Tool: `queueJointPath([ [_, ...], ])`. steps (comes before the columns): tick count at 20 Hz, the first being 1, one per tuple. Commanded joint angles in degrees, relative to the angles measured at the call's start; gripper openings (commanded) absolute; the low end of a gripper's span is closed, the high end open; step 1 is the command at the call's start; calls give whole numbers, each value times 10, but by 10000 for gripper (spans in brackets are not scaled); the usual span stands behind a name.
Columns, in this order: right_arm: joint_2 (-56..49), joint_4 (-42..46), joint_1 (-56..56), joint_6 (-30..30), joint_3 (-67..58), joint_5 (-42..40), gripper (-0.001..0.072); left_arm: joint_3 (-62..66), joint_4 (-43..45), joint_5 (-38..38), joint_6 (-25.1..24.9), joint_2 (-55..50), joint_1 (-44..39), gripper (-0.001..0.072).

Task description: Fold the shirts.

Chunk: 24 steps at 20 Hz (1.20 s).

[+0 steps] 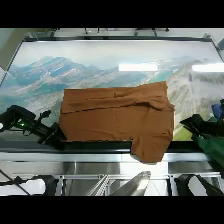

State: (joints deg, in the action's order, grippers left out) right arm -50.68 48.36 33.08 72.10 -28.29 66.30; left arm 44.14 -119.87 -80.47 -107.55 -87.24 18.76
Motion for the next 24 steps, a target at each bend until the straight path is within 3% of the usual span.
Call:
queueJointPath([
  [1,1,52,0,59,14,73,345,31,4,44,0,-10,-31,61],
  [2,0,72,0,70,26,67,351,31,2,45,-5,-9,-33,18],
  [4,-5,91,0,94,52,42,566,31,3,42,-7,-9,-33,18],
  [5,-11,91,0,97,63,37,584,31,3,38,-14,-9,-33,18],
  [10,-74,81,0,99,113,16,580,31,3,31,-16,-9,-33,19],
  [15,-136,-31,-1,8,129,-17,576,31,2,19,-22,-9,-33,19],
  [19,-190,-71,-27,-34,133,-31,569,31,3,-14,-27,-9,-28,24],
  [20,-194,-70,-32,-34,133,-31,569,31,3,-44,-33,-9,-20,256],
  [21,-194,-68,-33,-34,133,-30,568,31,-4,-68,-33,-8,-8,535],
  [22,-193,-68,-32,-34,133,-29,566,26,-22,-76,-33,3,11,706],
  [24,-191,-61,-32,-34,133,-29,401,-5,-33,-75,-41,49,61,707],
])
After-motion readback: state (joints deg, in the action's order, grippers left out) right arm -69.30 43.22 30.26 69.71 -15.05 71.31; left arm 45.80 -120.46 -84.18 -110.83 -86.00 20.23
